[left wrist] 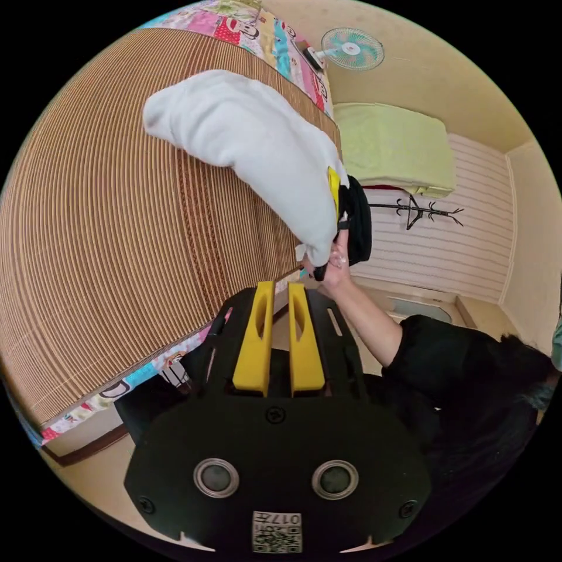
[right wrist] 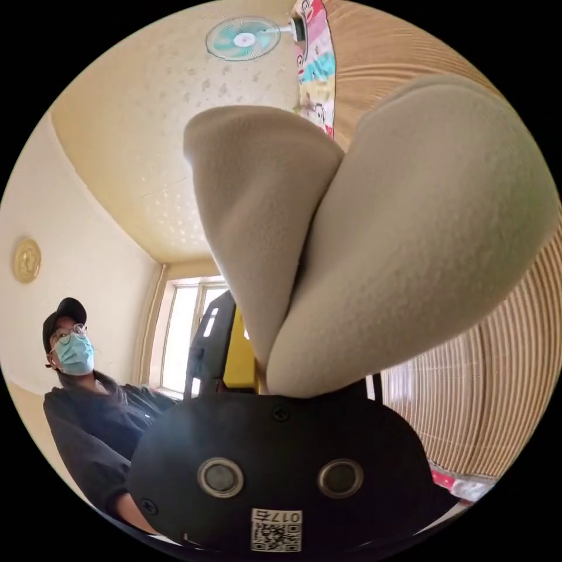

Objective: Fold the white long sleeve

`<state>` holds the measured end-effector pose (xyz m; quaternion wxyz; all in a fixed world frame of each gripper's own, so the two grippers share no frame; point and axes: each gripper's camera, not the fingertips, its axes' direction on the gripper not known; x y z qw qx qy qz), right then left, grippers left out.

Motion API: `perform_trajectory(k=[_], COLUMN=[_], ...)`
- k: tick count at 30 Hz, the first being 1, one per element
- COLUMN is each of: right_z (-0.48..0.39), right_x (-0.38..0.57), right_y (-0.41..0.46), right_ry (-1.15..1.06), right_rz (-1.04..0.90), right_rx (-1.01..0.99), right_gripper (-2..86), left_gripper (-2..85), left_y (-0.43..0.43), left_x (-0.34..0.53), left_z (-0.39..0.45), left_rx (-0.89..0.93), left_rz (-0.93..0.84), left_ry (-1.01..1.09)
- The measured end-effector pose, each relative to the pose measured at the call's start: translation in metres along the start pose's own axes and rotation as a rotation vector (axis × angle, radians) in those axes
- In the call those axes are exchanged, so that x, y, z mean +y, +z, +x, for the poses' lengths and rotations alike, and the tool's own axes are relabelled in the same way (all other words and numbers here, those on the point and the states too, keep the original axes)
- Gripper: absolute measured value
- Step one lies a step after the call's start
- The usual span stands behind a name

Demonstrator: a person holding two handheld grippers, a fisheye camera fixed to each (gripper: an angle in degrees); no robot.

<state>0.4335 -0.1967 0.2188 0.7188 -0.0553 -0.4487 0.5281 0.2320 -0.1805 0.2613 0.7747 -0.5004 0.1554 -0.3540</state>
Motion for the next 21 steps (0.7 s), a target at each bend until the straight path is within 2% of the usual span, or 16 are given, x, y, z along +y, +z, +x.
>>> perform_trajectory(k=[3,5,8,11,16,21], right_z=[0.013,0.038,0.060,0.060,0.061,0.062], right_x=[0.010,0.046,0.123,0.201,0.288,0.309], right_y=[-0.072,-0.131,-0.184,-0.198,-0.165,-0.111], right_ry=[0.081,0.263,0.490,0.590,0.693,0.667], right_rz=[0.212,0.423,0.583,0.636,0.616,0.592], right_rx=[0.103,0.230,0.375,0.451,0.486,0.456], right_gripper=[9.4,10.2,8.7,2.9,0.0,0.7], left_gripper=[5.5,5.6,5.5,5.6,6.1,8.5], left_y=[-0.018,-0.031,-0.051,-0.066,-0.088,-0.143], left_x=[0.026,0.046,0.085,0.124,0.193,0.266], left_z=[-0.028,-0.050,-0.085,-0.116,-0.168,-0.225], left_rx=[-0.072,-0.070,-0.116,-0.208,-0.261,-0.406], left_rz=[0.002,0.023,0.058,0.052,0.103,0.308], left_ry=[-0.061,-0.119,-0.201,-0.273,-0.390,-0.555])
